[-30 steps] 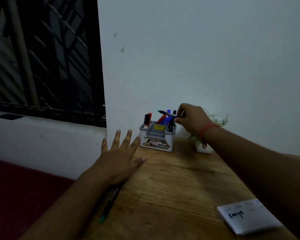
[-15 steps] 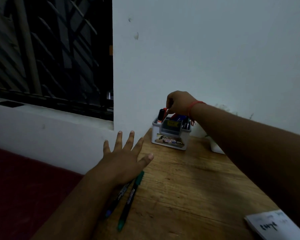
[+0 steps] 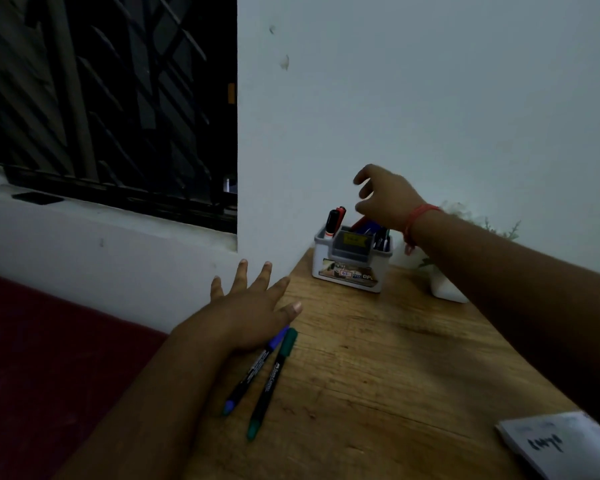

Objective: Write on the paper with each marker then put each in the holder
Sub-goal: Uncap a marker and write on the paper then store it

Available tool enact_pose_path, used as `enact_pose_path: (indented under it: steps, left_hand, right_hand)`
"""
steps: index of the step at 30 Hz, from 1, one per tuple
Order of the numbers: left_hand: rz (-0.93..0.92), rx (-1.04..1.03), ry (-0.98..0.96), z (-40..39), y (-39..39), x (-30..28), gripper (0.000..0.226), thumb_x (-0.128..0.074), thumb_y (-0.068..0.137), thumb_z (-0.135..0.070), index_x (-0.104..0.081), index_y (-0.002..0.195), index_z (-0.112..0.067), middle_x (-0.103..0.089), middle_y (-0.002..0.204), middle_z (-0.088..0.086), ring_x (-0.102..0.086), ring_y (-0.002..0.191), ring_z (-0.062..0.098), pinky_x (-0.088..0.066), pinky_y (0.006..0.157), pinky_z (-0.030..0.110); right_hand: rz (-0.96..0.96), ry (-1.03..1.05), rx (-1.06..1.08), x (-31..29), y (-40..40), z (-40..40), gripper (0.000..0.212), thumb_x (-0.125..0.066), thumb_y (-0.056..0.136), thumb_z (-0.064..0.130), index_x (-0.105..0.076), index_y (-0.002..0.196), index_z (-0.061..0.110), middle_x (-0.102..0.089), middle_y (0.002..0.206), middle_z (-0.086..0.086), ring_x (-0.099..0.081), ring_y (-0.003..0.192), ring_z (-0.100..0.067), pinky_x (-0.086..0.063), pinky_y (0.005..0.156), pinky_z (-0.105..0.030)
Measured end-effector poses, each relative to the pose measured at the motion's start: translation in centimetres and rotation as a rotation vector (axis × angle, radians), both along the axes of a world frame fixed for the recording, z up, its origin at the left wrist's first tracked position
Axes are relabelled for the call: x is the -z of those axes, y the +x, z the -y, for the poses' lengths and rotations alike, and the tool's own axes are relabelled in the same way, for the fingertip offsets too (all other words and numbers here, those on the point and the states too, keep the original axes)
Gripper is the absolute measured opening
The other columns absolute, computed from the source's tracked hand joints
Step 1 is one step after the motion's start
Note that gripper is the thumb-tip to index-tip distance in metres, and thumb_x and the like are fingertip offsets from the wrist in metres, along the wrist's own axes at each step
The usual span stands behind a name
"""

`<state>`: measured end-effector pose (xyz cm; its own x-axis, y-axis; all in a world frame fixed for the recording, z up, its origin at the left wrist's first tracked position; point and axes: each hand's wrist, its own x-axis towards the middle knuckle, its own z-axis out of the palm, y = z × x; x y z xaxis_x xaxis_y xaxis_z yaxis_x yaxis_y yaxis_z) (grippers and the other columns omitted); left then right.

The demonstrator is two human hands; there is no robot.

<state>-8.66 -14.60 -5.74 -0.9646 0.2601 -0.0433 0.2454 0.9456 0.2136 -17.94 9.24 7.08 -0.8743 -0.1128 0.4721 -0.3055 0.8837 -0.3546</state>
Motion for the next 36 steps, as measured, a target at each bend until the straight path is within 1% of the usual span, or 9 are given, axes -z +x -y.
enact_pose_path:
  steps: [3,7,10,13,18,27,31,33,36]
  left_hand:
    - [0.016,0.07,0.146,0.4,0.5,-0.6,0.057,-0.032,0.098,-0.062,-0.028,0.151,-0.04,0.009,0.165,-0.008,0.024,0.148,0.02,0.009,0.118,0.057]
    - [-0.011,0.136,0.304,0.6,1.2,-1.4,0.025,-0.063,0.092,-0.042,-0.062,0.115,-0.033,-0.025,0.158,-0.01,-0.008,0.15,0.015,-0.009,0.12,0.051]
    - [-0.018,0.181,0.272,0.5,1.5,-1.7,0.022,-0.072,0.085,-0.039,-0.064,0.102,-0.03,-0.035,0.142,-0.01,-0.03,0.125,0.004,-0.022,0.115,0.045]
    - [-0.009,0.194,0.235,0.6,1.6,-1.7,0.024,-0.073,0.083,-0.045,-0.065,0.1,-0.031,-0.036,0.141,-0.011,-0.028,0.119,0.001,-0.019,0.115,0.046]
    - [-0.07,0.194,0.158,-0.6,1.5,-1.6,0.027,-0.071,0.079,-0.058,-0.069,0.089,-0.033,-0.038,0.135,-0.013,-0.029,0.131,0.008,-0.004,0.118,0.056]
    - [-0.125,0.172,0.012,-6.3,1.5,-1.6,0.027,-0.063,0.078,-0.051,-0.067,0.075,-0.024,-0.05,0.106,-0.004,-0.03,0.102,0.012,-0.021,0.112,0.054]
    - [-0.11,0.197,0.282,-9.6,2.3,-2.8,0.032,-0.067,0.081,-0.039,-0.069,0.079,-0.008,-0.062,0.097,0.008,-0.052,0.089,0.021,-0.05,0.09,0.046]
    - [-0.081,0.225,0.495,-11.5,3.1,-4.2,0.039,-0.065,0.084,-0.042,-0.067,0.082,-0.003,-0.065,0.092,0.018,-0.06,0.082,0.029,-0.05,0.072,0.038]
    - [0.008,0.203,0.847,-15.7,4.3,-6.0,0.039,-0.06,0.082,-0.052,-0.07,0.078,-0.014,-0.067,0.083,0.005,-0.063,0.084,0.02,-0.049,0.082,0.04]
  right_hand:
    - [-0.105,-0.019,-0.057,0.3,3.4,-0.9,0.04,-0.069,0.091,0.01,-0.056,0.128,0.014,-0.063,0.115,-0.005,-0.058,0.09,-0.02,-0.043,0.063,-0.02]
    - [-0.054,0.024,-0.17,2.4,9.4,-2.7,0.037,-0.071,0.092,0.017,-0.056,0.126,0.019,-0.062,0.109,0.003,-0.062,0.089,-0.018,-0.044,0.069,-0.026]
    - [0.028,0.05,-0.199,3.8,13.4,-4.3,0.033,-0.066,0.091,0.031,-0.053,0.121,0.031,-0.061,0.106,0.013,-0.064,0.088,-0.01,-0.051,0.071,-0.024]
    - [0.107,0.016,-0.2,4.9,15.6,-6.3,0.034,-0.069,0.091,0.027,-0.051,0.118,0.036,-0.062,0.105,0.015,-0.063,0.089,-0.005,-0.05,0.069,-0.022]
    - [0.174,-0.022,-0.217,6.2,17.5,-9.2,0.031,-0.068,0.09,0.033,-0.053,0.116,0.041,-0.064,0.105,0.016,-0.063,0.088,-0.002,-0.05,0.071,-0.026]
    - [0.137,-0.023,-0.226,7.7,21.5,-13.0,0.034,-0.056,0.08,0.063,-0.048,0.113,0.061,-0.061,0.111,0.029,-0.065,0.09,0.004,-0.056,0.064,-0.03]
    - [0.128,0.014,-0.237,8.6,24.1,-14.4,0.037,-0.049,0.079,0.067,-0.045,0.115,0.064,-0.058,0.113,0.032,-0.064,0.095,0.004,-0.052,0.067,-0.015]
    - [0.124,0.04,-0.245,9.0,25.0,-15.3,0.036,-0.052,0.081,0.062,-0.044,0.117,0.064,-0.056,0.114,0.033,-0.063,0.098,0.004,-0.051,0.066,-0.015]
    - [0.093,0.14,-0.211,9.2,26.0,-16.6,0.044,-0.047,0.08,0.067,-0.034,0.122,0.067,-0.056,0.109,0.034,-0.058,0.103,0.01,-0.048,0.059,-0.015]
